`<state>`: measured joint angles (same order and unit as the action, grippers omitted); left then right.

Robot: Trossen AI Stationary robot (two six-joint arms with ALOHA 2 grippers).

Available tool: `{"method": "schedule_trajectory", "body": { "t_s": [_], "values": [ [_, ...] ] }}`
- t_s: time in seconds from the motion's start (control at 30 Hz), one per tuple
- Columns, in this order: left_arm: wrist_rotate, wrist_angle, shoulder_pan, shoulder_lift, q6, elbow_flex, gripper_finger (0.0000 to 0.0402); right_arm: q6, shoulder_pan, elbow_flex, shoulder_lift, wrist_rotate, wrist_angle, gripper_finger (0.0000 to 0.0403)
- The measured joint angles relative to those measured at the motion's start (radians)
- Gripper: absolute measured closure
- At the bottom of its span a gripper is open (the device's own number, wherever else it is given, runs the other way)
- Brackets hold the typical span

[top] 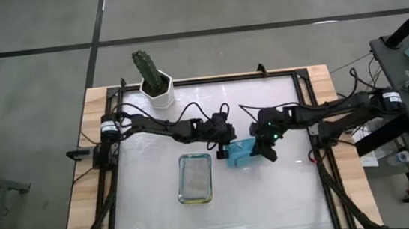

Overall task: Fold microfiber towels
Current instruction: Fold the blue microfiber towel

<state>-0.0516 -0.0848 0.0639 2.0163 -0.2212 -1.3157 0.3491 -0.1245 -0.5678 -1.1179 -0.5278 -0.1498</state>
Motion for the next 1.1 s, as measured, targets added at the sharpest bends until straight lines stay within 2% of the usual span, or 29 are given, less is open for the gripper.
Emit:
{"method": "schedule_trajectory", "body": {
  "t_s": [0.33, 0.47, 0.6, 0.8, 1.1],
  "values": [
    [0.013, -0.005, 0.002, 0.000, -0.021, 0.012, 0.0401, 0.000, -0.179, 0.002, -0.017, -0.030, -0.037, 0.0392],
    [-0.029, -0.002, 0.004, 0.000, -0.022, 0.012, 0.0401, -0.018, -0.230, 0.006, -0.073, -0.029, -0.034, 0.0392],
    [-0.087, -0.001, 0.004, -0.008, -0.022, 0.011, 0.0401, -0.063, -0.249, 0.006, -0.158, -0.020, -0.009, 0.0392],
    [-0.121, 0.071, 0.004, -0.058, -0.028, 0.007, 0.0401, -0.106, -0.256, -0.008, -0.254, -0.020, 0.005, 0.0392],
    [-0.080, 0.095, 0.001, -0.076, -0.056, 0.007, 0.0401, -0.133, -0.266, -0.045, -0.252, -0.020, -0.001, 0.0392]
  ]
}}
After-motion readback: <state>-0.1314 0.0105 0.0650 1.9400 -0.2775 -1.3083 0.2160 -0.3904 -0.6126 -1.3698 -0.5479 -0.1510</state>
